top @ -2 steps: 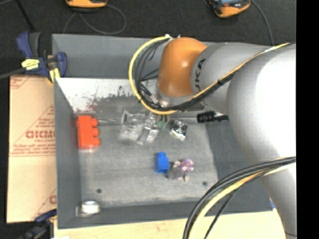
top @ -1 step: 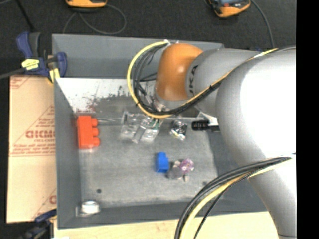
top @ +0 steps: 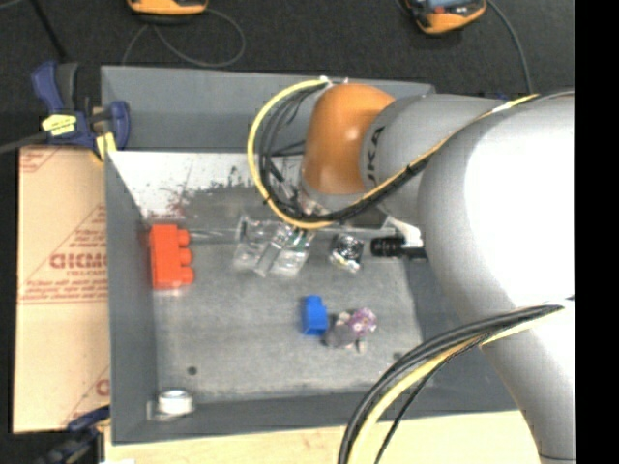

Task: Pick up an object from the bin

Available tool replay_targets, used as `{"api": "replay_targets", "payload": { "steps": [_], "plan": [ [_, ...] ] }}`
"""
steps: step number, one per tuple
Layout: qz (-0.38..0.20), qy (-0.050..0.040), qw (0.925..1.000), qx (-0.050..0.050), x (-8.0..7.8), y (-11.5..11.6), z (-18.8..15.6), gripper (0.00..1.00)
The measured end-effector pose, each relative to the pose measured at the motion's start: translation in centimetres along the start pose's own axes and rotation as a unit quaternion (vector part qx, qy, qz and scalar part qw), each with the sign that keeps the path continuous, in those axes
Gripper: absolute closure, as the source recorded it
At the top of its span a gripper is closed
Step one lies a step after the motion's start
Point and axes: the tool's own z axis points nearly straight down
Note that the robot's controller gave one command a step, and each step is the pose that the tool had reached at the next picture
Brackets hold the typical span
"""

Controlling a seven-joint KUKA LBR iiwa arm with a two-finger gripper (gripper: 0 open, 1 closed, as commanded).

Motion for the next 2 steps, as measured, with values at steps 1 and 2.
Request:
{"api": "replay_targets", "payload": {
  "steps": [1, 2],
  "plan": [
    [0.000, -0.0022, 1.0000, 0.002, -0.3, -0.2, 0.0, 1.00],
    [-0.003, 0.0076, 0.9999, 0.010, -0.4, -0.1, -4.8, 1.00]
  ]
}}
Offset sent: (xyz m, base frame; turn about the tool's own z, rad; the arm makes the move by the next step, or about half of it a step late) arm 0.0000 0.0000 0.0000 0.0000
